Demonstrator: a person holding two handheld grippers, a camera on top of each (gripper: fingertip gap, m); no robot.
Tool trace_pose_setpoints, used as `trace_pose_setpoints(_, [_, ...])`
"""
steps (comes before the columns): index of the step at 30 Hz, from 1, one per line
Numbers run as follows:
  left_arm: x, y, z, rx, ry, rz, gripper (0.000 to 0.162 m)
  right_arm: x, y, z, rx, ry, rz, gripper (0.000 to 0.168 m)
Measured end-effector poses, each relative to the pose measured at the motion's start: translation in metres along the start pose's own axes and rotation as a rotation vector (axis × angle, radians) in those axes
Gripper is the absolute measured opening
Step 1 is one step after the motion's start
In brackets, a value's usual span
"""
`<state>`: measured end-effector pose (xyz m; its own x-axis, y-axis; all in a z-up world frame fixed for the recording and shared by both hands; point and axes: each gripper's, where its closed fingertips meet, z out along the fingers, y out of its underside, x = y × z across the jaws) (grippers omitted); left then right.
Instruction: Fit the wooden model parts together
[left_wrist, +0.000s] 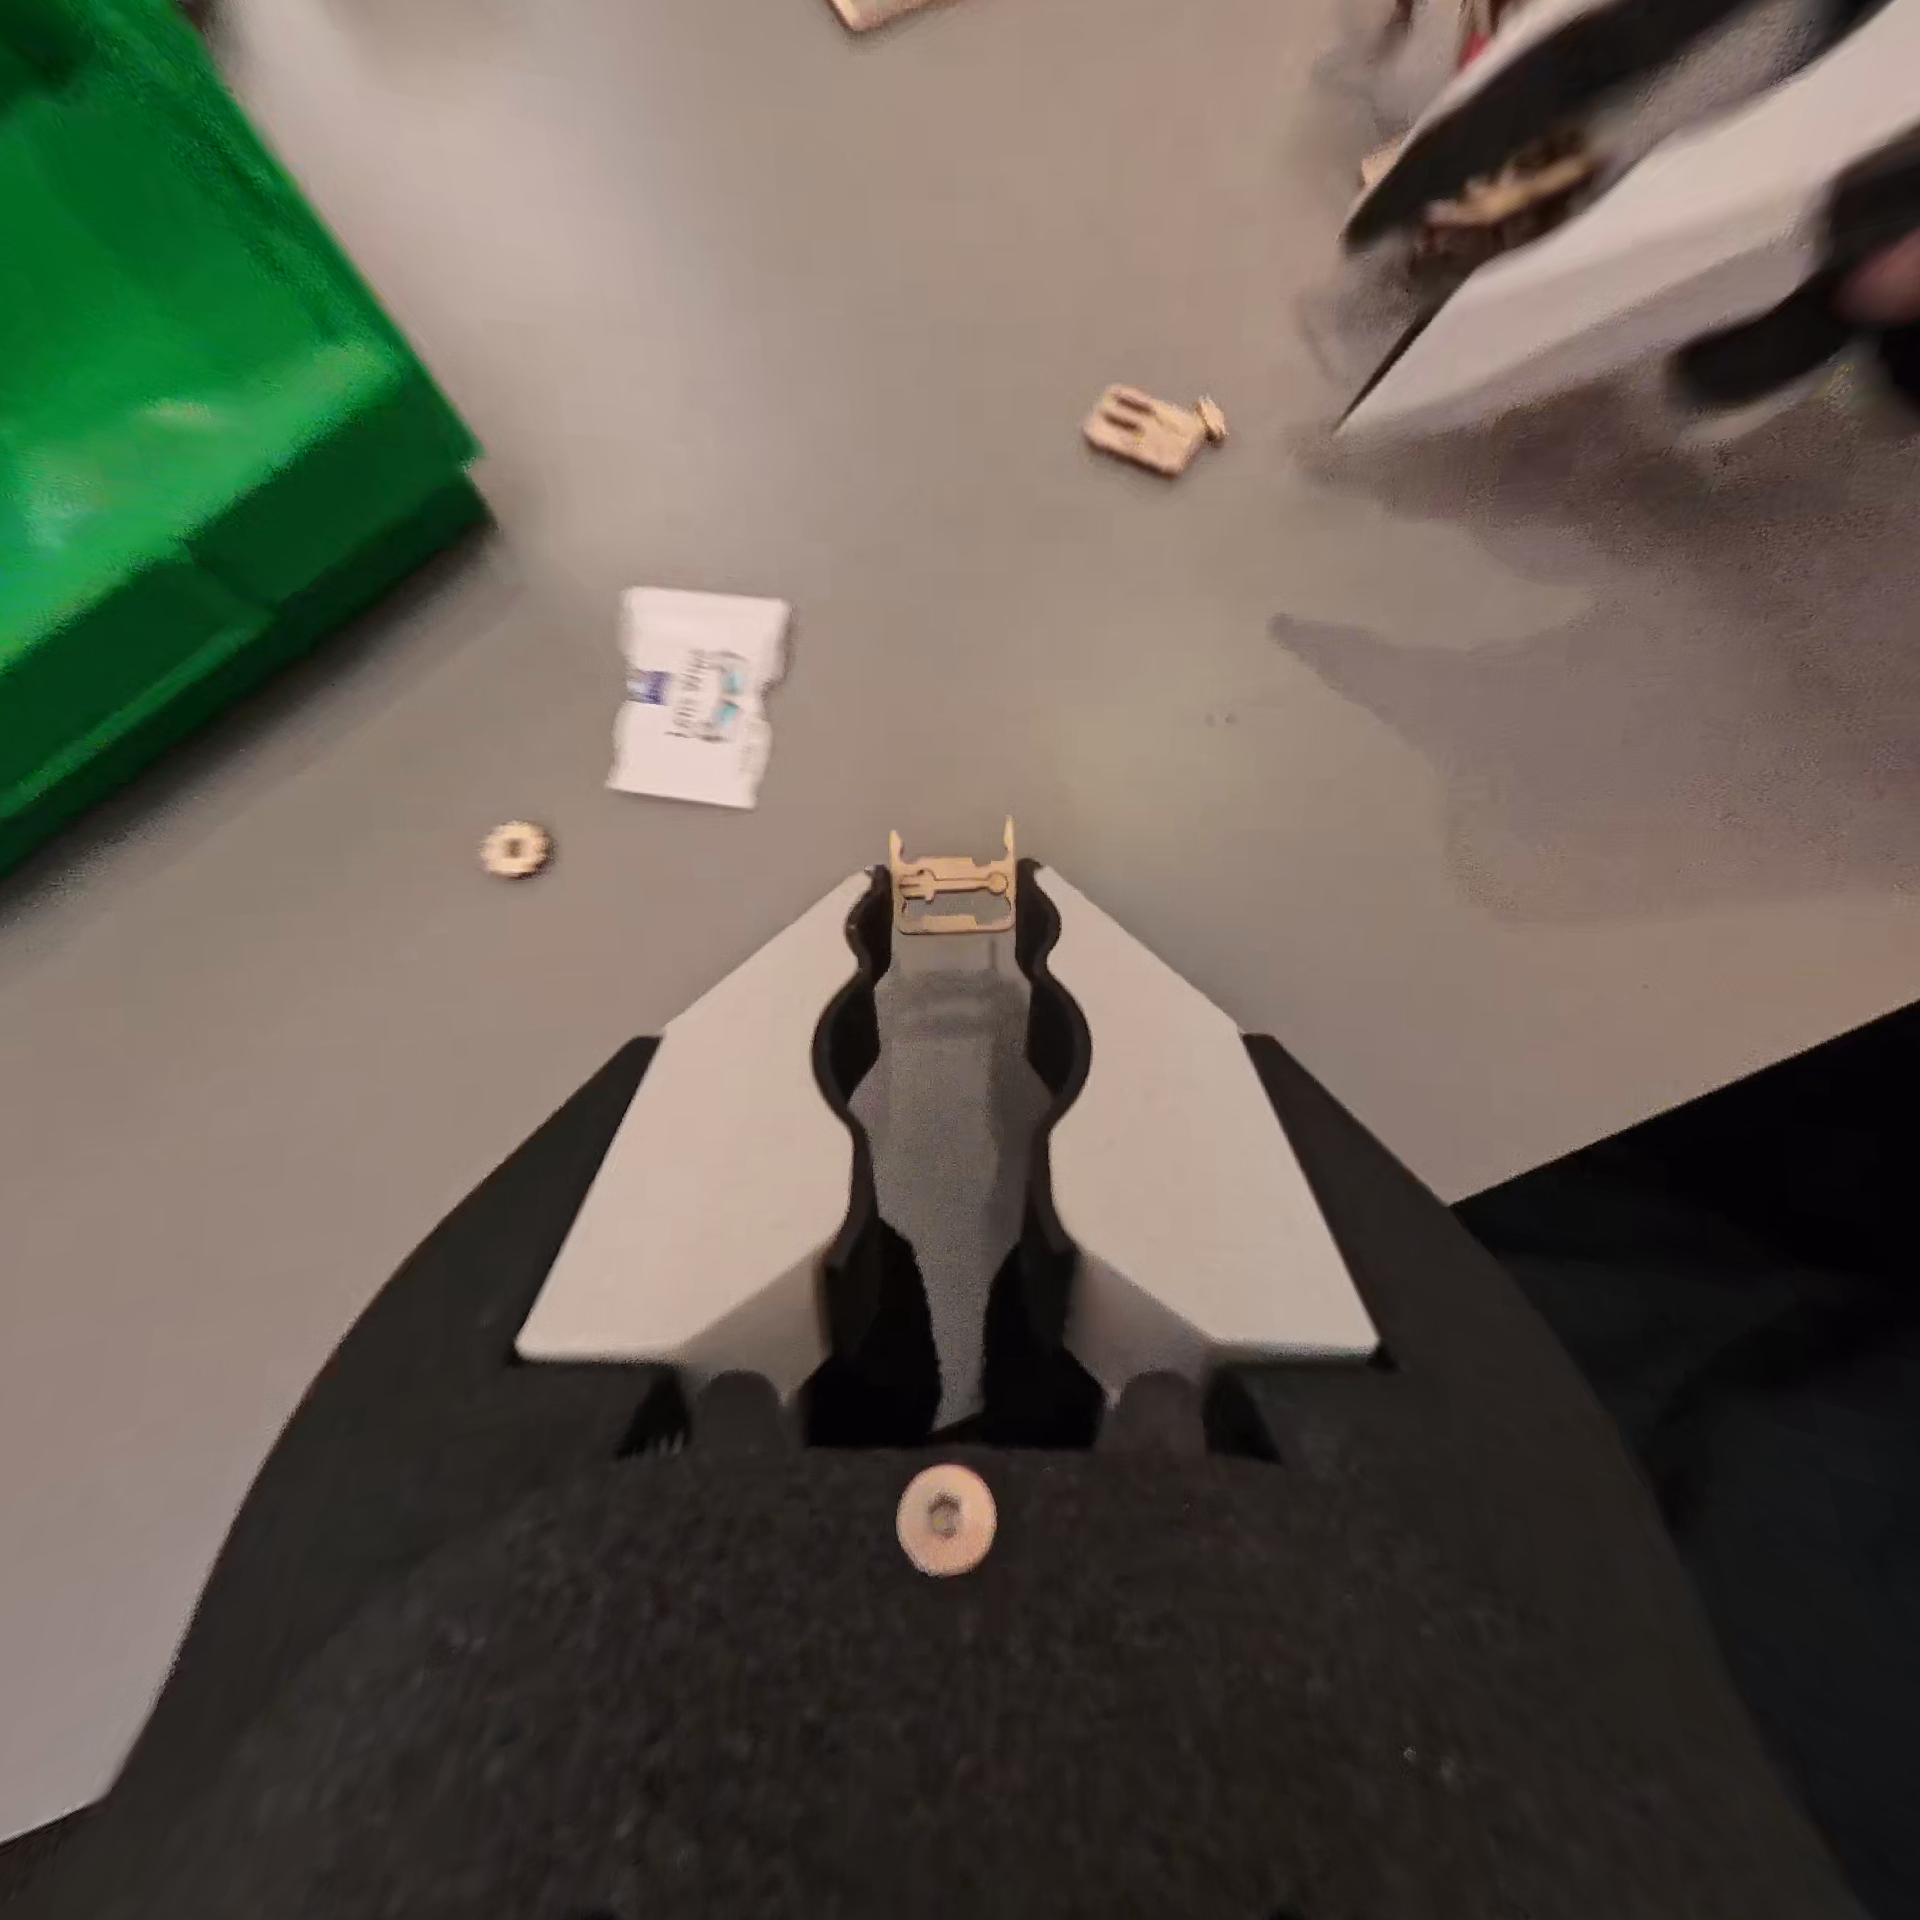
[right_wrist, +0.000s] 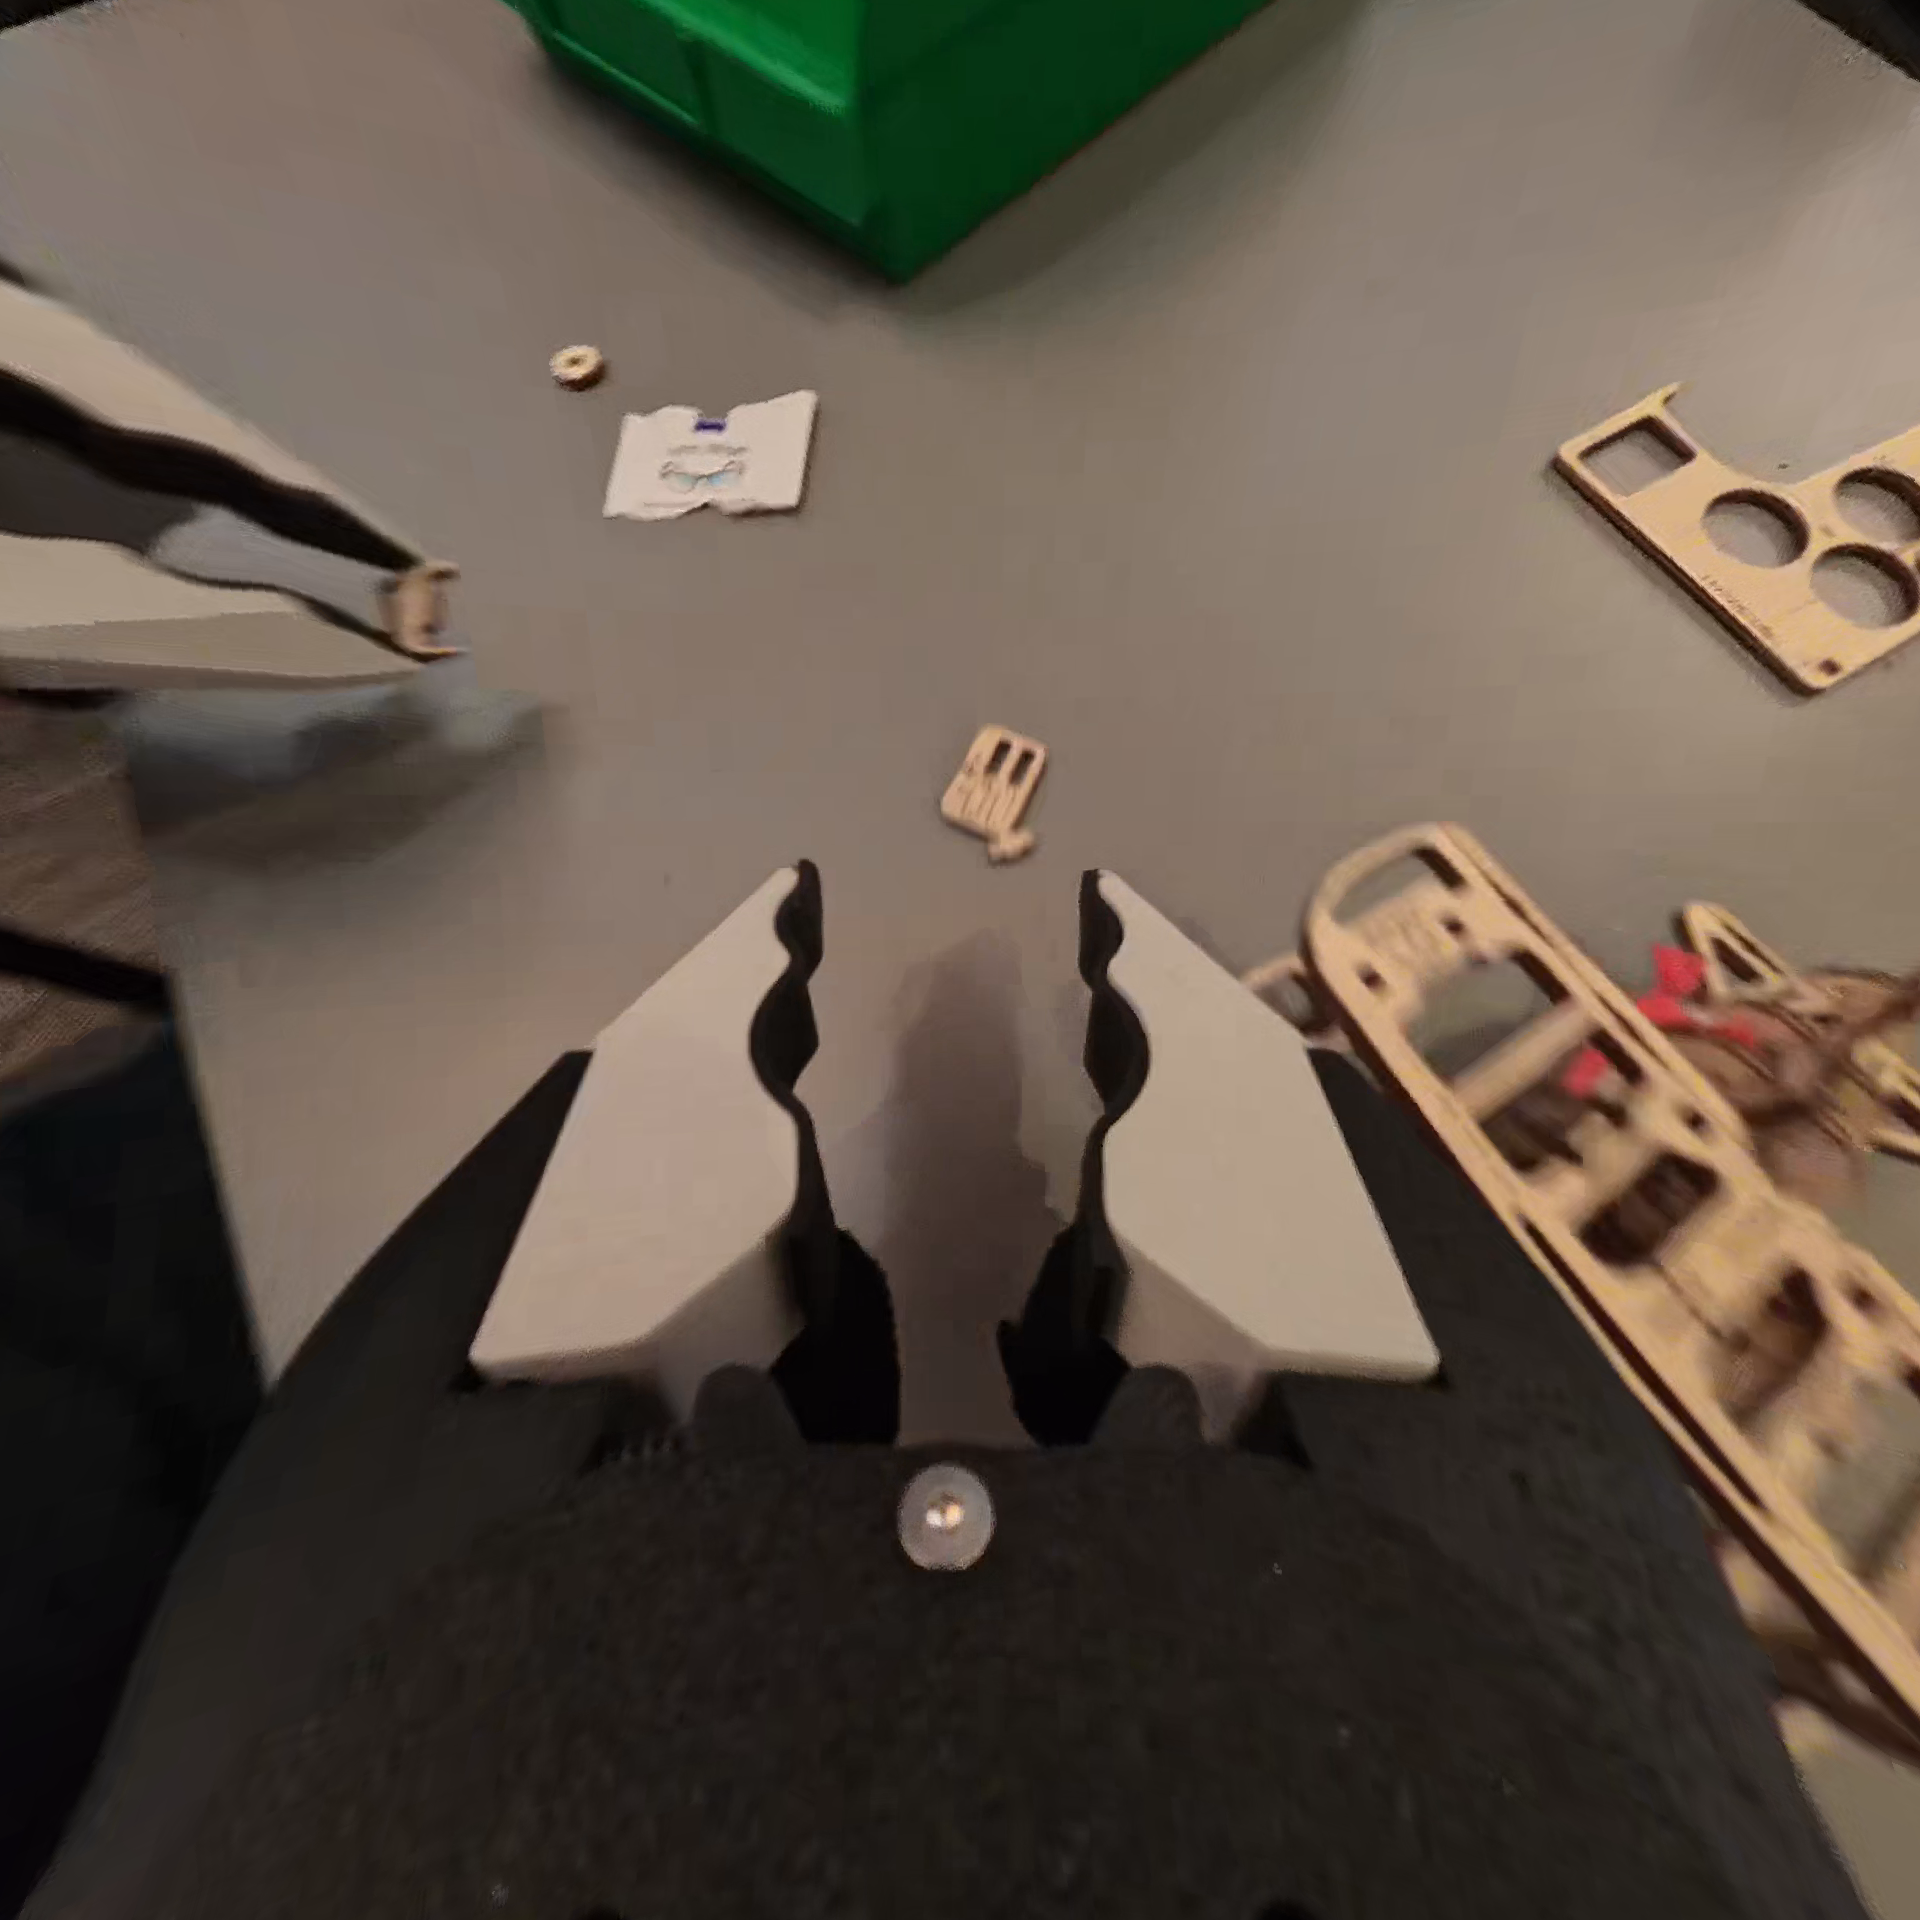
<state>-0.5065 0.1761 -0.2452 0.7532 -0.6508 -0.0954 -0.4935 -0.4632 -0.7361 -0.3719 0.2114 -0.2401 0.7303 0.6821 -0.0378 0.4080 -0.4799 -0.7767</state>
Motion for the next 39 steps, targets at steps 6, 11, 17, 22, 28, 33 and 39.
trace_pose_setpoints(6, [-0.030, -0.007, -0.026, 0.118, -0.056, -0.070, 0.021, 0.004, -0.007, 0.051, -0.029, 0.100, 0.108, 0.041])
trace_pose_setpoints(11, [-0.023, -0.004, -0.022, 0.117, 0.001, -0.087, 0.021, 0.008, 0.001, 0.050, -0.076, 0.165, 0.054, 0.020])
trace_pose_setpoints(17, [-0.007, -0.007, -0.017, 0.119, 0.043, -0.066, 0.021, 0.004, -0.005, 0.029, -0.039, 0.173, 0.024, 0.016])
trace_pose_setpoints(22, [0.014, -0.012, -0.009, 0.111, 0.103, -0.043, 0.021, 0.001, -0.024, -0.046, 0.107, 0.067, 0.101, 0.016])
trace_pose_setpoints(28, [0.091, -0.058, 0.013, 0.149, 0.296, 0.091, 0.021, 0.132, 0.096, -0.190, -0.061, 0.522, 0.138, 0.016])
trace_pose_setpoints(33, [0.164, -0.083, 0.033, 0.138, 0.414, 0.231, 0.021, 0.272, 0.133, -0.313, -0.024, 0.784, 0.335, 0.016])
trace_pose_setpoints(39, [0.210, -0.090, 0.055, 0.107, 0.480, 0.325, 0.021, 0.384, 0.232, -0.328, -0.357, 0.610, 0.613, 0.016])
